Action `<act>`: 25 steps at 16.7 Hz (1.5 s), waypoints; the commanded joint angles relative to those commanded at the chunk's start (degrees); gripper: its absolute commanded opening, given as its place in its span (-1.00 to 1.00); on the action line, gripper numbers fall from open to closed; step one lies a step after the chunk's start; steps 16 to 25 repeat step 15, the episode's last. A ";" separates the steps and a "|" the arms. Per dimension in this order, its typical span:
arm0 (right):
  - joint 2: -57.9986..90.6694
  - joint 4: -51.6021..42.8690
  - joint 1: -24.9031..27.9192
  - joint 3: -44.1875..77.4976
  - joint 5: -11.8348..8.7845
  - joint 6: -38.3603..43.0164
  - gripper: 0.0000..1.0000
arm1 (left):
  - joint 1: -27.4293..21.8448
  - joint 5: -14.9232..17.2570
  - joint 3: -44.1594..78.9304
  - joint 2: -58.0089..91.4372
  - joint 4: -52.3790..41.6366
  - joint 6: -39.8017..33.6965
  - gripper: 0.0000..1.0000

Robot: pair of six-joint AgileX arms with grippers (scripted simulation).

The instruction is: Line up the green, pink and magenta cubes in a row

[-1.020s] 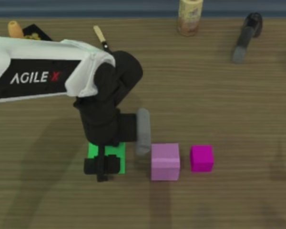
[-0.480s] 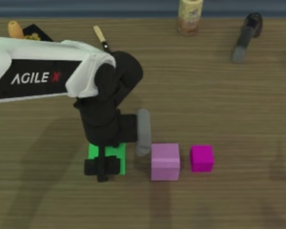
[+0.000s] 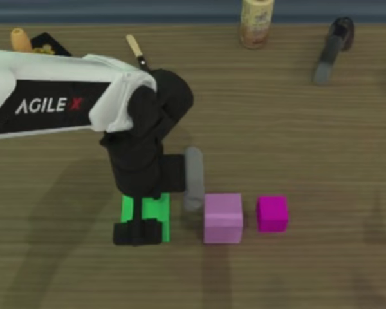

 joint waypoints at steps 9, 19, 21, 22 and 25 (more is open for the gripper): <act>0.00 0.00 0.00 0.00 0.00 0.00 1.00 | 0.48 0.01 3.23 -1.28 -4.45 -0.04 1.00; 0.00 0.00 0.00 0.00 0.00 0.00 1.00 | 1.16 -0.03 9.89 -5.00 -14.84 -0.16 1.00; 0.00 0.00 0.00 0.00 0.00 0.00 1.00 | 1.16 -0.03 9.89 -5.00 -14.84 -0.16 1.00; 0.00 0.00 0.00 0.00 0.00 0.00 1.00 | 1.16 -0.03 9.89 -5.00 -14.84 -0.16 1.00; 0.00 0.00 0.00 0.00 0.00 0.00 1.00 | 1.16 -0.03 9.89 -5.00 -14.84 -0.16 1.00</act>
